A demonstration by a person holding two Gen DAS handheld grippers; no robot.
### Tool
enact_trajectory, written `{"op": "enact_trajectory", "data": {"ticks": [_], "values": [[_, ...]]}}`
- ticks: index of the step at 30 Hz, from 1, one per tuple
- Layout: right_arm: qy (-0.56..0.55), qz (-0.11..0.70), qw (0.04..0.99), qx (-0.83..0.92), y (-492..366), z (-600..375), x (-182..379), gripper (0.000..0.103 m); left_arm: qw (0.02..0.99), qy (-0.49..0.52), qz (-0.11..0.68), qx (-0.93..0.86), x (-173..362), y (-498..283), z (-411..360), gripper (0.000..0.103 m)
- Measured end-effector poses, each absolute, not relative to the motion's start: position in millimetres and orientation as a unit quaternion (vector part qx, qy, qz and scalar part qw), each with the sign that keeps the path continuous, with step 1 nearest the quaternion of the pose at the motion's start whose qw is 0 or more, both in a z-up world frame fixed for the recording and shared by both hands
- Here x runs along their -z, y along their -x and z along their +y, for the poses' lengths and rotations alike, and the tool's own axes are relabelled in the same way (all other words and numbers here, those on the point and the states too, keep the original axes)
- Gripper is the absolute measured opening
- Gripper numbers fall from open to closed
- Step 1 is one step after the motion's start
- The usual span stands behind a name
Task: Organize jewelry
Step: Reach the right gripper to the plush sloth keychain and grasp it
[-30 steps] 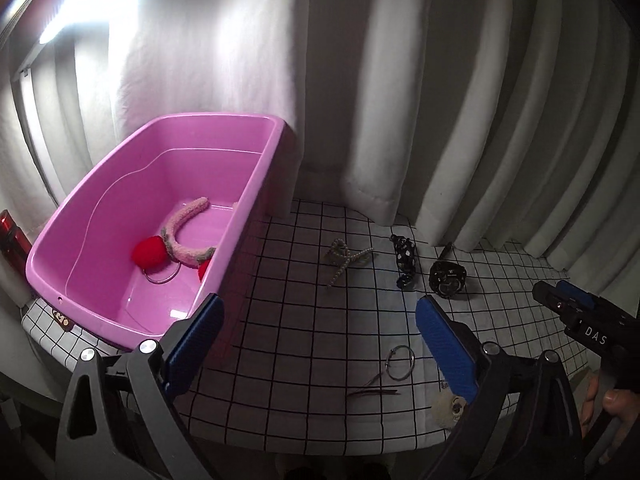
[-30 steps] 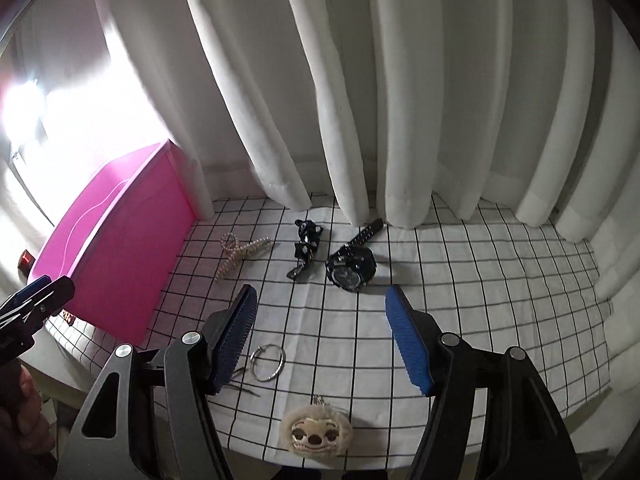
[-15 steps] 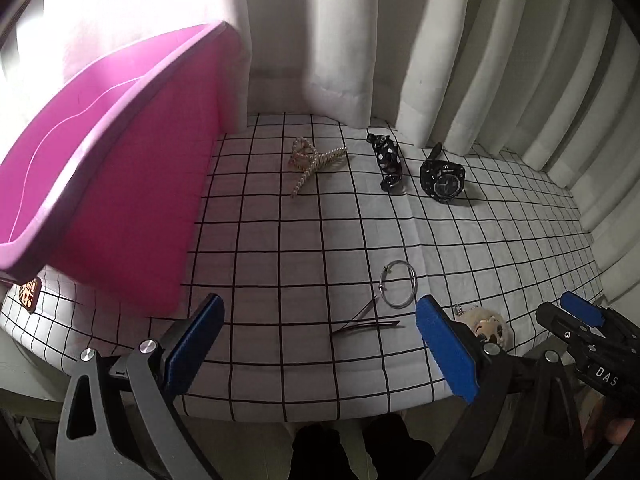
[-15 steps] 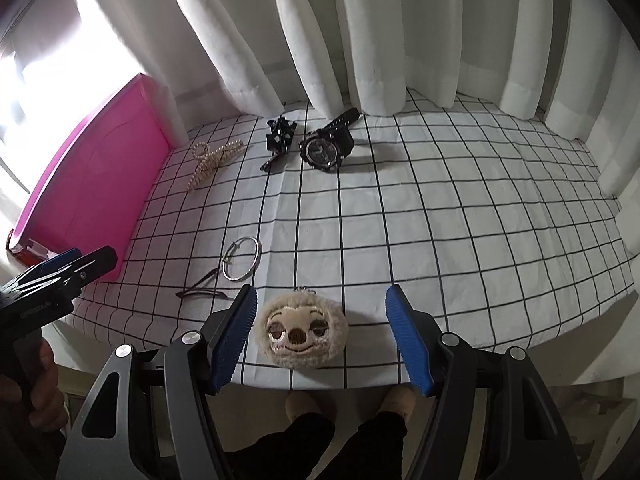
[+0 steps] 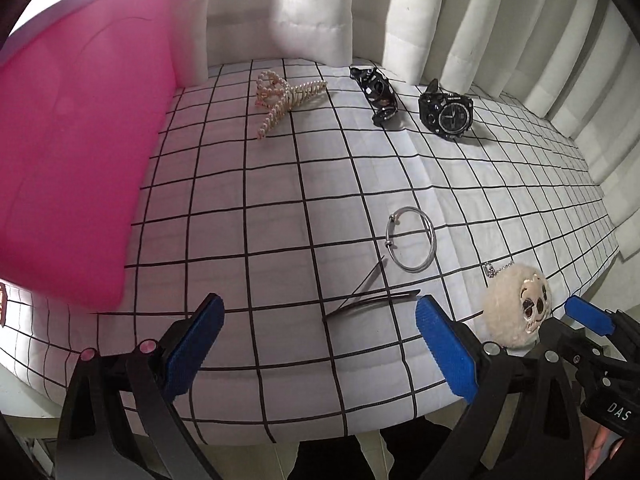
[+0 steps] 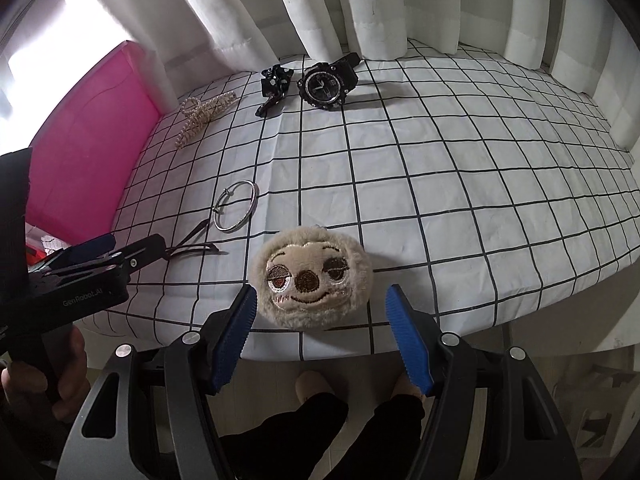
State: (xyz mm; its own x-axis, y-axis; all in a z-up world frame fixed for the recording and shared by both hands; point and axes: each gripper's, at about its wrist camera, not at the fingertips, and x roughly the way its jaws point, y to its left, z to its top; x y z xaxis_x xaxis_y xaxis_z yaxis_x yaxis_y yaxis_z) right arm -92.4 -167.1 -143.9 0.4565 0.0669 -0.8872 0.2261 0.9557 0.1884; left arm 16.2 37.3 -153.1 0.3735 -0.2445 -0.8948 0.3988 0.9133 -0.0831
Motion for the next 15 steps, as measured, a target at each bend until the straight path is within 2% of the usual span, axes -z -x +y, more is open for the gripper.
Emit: {"op": "enact_trajectory", "data": {"ticks": [15], "values": [[-0.126, 0.527, 0.839, 0.057, 74.5, -153.6, 164.6, 0.066, 0.817, -0.072, 0.538, 0.195, 179.1, -23.8, 32.3, 0.095]]}}
